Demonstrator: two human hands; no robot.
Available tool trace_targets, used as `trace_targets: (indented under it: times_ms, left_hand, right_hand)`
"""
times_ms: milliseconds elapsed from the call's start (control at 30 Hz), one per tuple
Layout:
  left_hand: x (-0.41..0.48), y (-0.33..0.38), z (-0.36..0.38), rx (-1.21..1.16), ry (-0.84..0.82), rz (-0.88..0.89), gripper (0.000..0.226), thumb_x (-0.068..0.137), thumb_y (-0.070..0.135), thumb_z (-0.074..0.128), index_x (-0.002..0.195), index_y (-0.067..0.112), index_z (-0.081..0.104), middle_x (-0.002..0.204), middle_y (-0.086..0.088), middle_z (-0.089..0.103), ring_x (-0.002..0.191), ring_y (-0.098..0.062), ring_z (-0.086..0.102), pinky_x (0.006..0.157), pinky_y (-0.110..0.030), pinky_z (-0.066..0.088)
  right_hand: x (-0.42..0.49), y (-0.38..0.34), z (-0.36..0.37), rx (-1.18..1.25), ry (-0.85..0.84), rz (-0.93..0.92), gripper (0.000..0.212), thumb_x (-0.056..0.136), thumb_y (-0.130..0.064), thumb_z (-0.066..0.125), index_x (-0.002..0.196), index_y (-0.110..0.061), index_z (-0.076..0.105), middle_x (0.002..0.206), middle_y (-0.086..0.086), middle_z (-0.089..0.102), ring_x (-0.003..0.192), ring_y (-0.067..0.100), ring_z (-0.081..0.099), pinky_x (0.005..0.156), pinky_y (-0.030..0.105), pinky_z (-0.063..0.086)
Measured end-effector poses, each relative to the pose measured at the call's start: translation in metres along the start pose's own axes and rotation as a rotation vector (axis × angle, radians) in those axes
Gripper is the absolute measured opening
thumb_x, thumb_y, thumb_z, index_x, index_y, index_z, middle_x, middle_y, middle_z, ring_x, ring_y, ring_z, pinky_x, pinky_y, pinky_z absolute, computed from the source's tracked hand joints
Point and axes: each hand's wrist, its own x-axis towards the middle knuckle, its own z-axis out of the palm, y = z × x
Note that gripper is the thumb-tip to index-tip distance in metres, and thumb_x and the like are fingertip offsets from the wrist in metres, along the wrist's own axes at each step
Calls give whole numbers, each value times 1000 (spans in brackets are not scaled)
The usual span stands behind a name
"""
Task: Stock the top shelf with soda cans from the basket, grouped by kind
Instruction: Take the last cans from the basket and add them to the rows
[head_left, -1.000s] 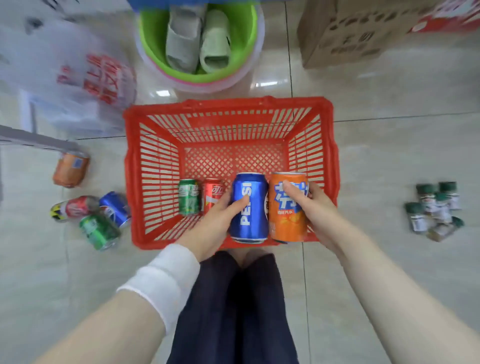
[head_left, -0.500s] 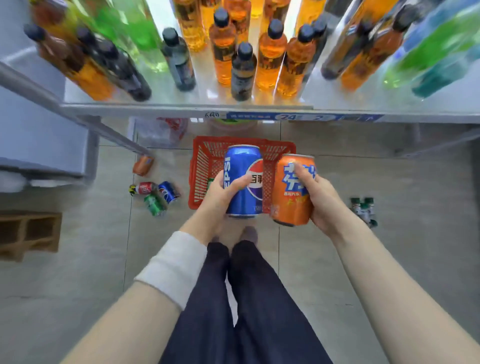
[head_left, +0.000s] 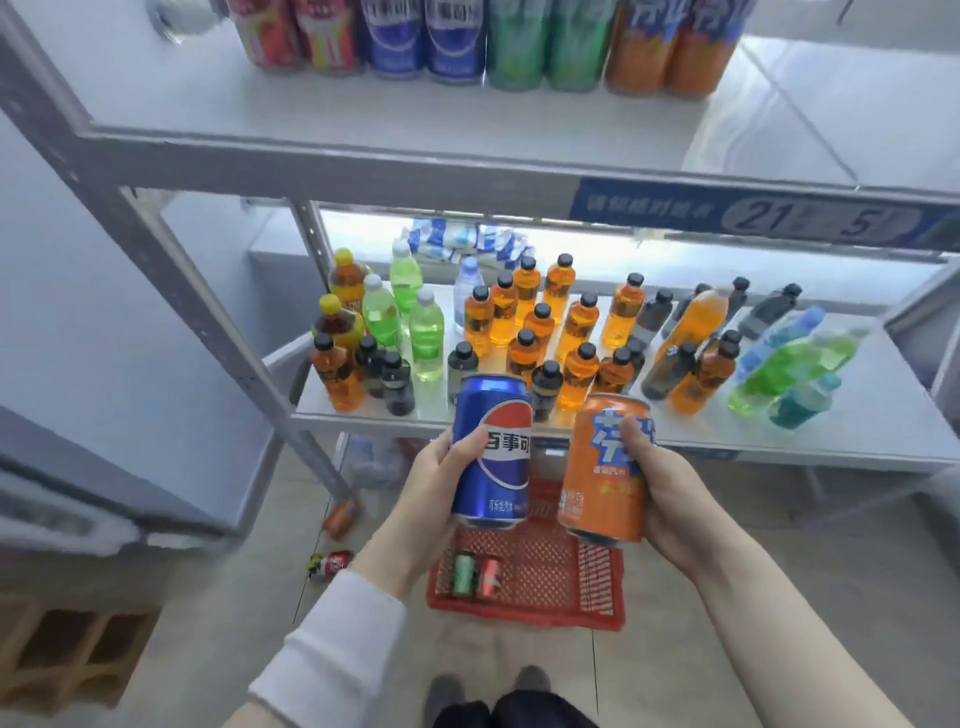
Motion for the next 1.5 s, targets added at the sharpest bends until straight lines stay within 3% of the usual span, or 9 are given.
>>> trace_targets:
  times_ms: [333,500,633,767,867,967,1067,1300,1500]
  left_hand:
    - [6,108,6,-4,-86,177,40,72,35,67,102,10,61,84,-8,72,72,-21,68,65,-31,56]
    - [22,151,27,102,-152,299,90,30,51,88,106,14,55,85,-4,71,76,-17,70,63,-28,56]
    - [54,180,45,132,-128,408,75,40,41,84,105,14,56,85,-4,70,75,-18,69,62,-27,55]
    - [91,203,60,174,-49,486,80,37,45,83,106,12,58,86,-3,71,81,-20,68,68,-29,54]
    - [115,219,60,184,6,532,63,46,40,74,102,14,60,85,-2,72,83,-21,68,71,-30,54]
    - [135,236,53,197,43,570,61,45,37,73,101,18,60,85,2,73,83,-17,69,73,-31,56]
    - [150,250,44,238,59,613,58,46,35,74,101,23,59,86,6,73,83,-12,69,72,-25,55]
    - [170,276,19,326,81,646,85,29,49,87,105,27,57,92,8,73,87,-8,68,69,-18,52]
    - [182,297,3,374,70,664,92,23,56,87,104,28,56,92,12,73,88,-6,68,69,-15,52]
  right_hand:
    - [-8,-101,52,-33,-115,-237,103,15,-61,85,99,-7,61,84,8,75,77,22,72,59,35,58]
    - [2,-155,56,-81,-121,-368,99,19,-63,85,99,-8,62,81,5,75,74,18,72,58,32,57]
    - [20,-199,48,-70,-144,-452,93,22,-60,86,96,-9,62,81,6,75,74,19,72,58,31,57]
    - [44,-237,32,-170,-119,-508,101,23,-64,84,105,-12,59,86,3,75,82,19,71,63,32,57]
    - [70,-261,20,-210,-77,-599,92,29,-62,85,105,-17,59,90,2,74,85,18,71,64,30,57]
    - [95,-280,13,-248,-28,-680,71,54,-40,84,114,-14,57,102,6,70,96,22,67,80,35,54]
    - [122,-294,9,-266,28,-725,68,58,-26,77,120,-8,54,109,8,67,100,21,65,84,32,51]
    - [164,-308,8,-291,121,-764,62,64,-13,77,121,-7,53,110,7,66,96,14,65,73,18,55]
    - [174,-315,8,-324,139,-792,58,54,-26,79,107,-21,57,107,1,67,93,7,66,75,21,54]
